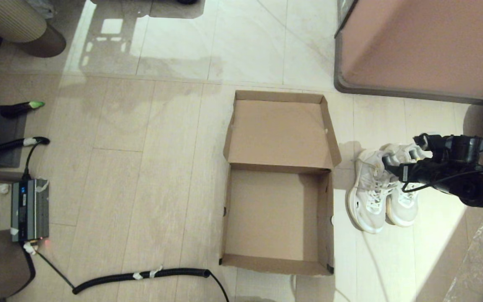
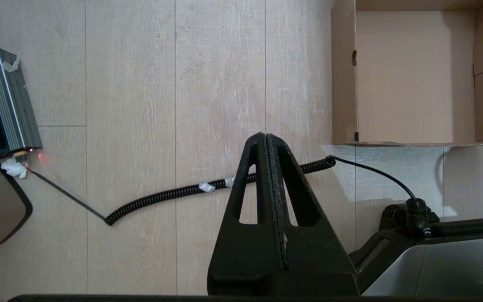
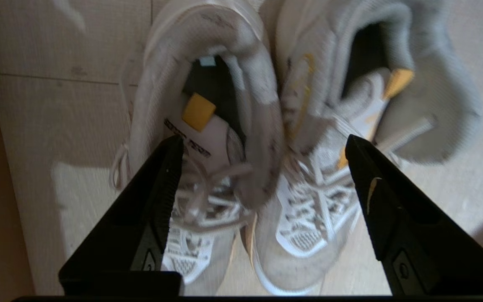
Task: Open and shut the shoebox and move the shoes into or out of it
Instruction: Put the shoes into the shoe box
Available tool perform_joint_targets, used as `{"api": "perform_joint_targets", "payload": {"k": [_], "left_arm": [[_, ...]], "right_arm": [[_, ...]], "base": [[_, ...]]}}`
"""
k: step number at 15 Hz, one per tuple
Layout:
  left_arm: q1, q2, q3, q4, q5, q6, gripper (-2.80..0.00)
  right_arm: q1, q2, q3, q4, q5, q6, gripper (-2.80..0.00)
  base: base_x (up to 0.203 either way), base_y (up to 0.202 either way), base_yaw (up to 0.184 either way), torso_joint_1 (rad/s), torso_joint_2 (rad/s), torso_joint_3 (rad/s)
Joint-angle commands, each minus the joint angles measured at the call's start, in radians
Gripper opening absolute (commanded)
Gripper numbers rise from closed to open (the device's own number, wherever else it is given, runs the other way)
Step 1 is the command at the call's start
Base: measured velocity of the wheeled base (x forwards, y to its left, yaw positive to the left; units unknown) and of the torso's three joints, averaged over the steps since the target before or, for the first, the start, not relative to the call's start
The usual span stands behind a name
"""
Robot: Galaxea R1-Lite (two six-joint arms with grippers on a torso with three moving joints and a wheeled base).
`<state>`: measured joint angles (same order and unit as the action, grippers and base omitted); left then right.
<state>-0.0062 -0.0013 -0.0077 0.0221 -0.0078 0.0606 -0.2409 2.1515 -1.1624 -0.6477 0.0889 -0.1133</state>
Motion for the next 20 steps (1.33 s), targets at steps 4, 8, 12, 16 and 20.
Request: {"api": "perform_joint_targets", "payload": {"k": [4,8,12,16,20], "left_arm": [[0.000,-0.002,0.000,0.001,0.000,0.001,-2.80],[0.000,-0.001,0.000,0.001,-0.001,0.006,-2.80],[0.000,-0.002,0.000,0.001,0.000,0.007,-2.80],[0.000,-0.002,0.000,0.001,-0.001,0.004,-2.80],[0.000,-0.002,0.000,0.000,-0.001,0.004,-2.80]], "right_arm": [[-0.007,0.234,-0.242,-0.043,0.006,-0.072,0.00],[-0.011,0.324,-0.349,-0.050,0.006,-0.086,0.00],[-0.009,0.320,-0.344,-0.050,0.006,-0.082,-2.80],[-0.009,0.223,-0.293,-0.038,0.006,-0.078,-2.80],[-0.006,-0.022,-0.100,0.060,0.024,-0.024,-2.80]], "base": [[0.000,0.000,0.000,0.000,0.00,0.000],[0.000,0.000,0.000,0.000,0.00,0.000],[0.000,0.000,0.000,0.000,0.00,0.000],[0.000,0.000,0.000,0.000,0.00,0.000],[0.000,0.000,0.000,0.000,0.00,0.000]]}}
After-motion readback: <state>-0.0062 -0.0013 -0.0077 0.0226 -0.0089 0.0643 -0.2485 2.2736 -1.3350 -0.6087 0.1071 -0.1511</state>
